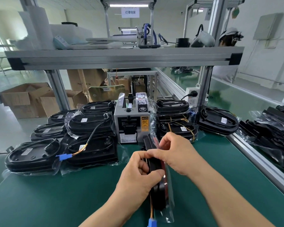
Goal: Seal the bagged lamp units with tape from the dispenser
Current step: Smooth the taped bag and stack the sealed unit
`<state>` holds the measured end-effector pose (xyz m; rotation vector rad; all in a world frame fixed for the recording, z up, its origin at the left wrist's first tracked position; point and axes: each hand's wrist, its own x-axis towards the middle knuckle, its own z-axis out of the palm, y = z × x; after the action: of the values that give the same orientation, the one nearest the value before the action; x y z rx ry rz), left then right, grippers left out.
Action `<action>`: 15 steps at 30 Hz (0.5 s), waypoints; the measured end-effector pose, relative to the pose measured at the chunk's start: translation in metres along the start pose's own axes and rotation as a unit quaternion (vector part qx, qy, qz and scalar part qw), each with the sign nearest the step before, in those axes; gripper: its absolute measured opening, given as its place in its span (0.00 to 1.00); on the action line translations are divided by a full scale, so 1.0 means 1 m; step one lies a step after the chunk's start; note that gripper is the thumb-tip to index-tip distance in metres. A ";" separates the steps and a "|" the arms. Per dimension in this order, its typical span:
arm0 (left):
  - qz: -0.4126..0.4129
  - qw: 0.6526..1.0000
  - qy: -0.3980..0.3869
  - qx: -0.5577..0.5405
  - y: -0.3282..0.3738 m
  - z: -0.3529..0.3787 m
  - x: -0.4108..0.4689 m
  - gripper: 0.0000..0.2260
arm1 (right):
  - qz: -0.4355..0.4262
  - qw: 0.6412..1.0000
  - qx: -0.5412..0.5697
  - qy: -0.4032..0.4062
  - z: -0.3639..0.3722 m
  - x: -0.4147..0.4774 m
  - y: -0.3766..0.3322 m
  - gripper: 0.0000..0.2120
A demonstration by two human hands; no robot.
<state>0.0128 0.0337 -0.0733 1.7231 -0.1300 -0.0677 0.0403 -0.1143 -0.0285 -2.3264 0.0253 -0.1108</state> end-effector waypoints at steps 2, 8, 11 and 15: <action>-0.007 1.000 -0.009 -0.003 0.000 -0.002 0.000 0.21 | -0.026 0.998 -0.055 0.000 -0.003 0.002 0.000 0.12; -0.012 1.000 -0.024 0.003 0.000 -0.005 -0.002 0.21 | 0.026 0.998 -0.014 0.047 0.002 0.006 0.006 0.08; -0.014 0.999 -0.029 0.013 0.002 -0.005 -0.001 0.19 | 0.032 0.997 0.005 0.064 0.010 0.010 0.004 0.10; -0.013 0.997 -0.058 0.038 0.006 -0.006 0.003 0.22 | 0.014 0.996 -0.018 0.088 0.014 0.027 -0.003 0.10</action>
<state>0.0160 0.0387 -0.0659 1.7976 -0.1992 -0.1846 0.0681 -0.1035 -0.0342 -2.3442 0.1488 -0.3042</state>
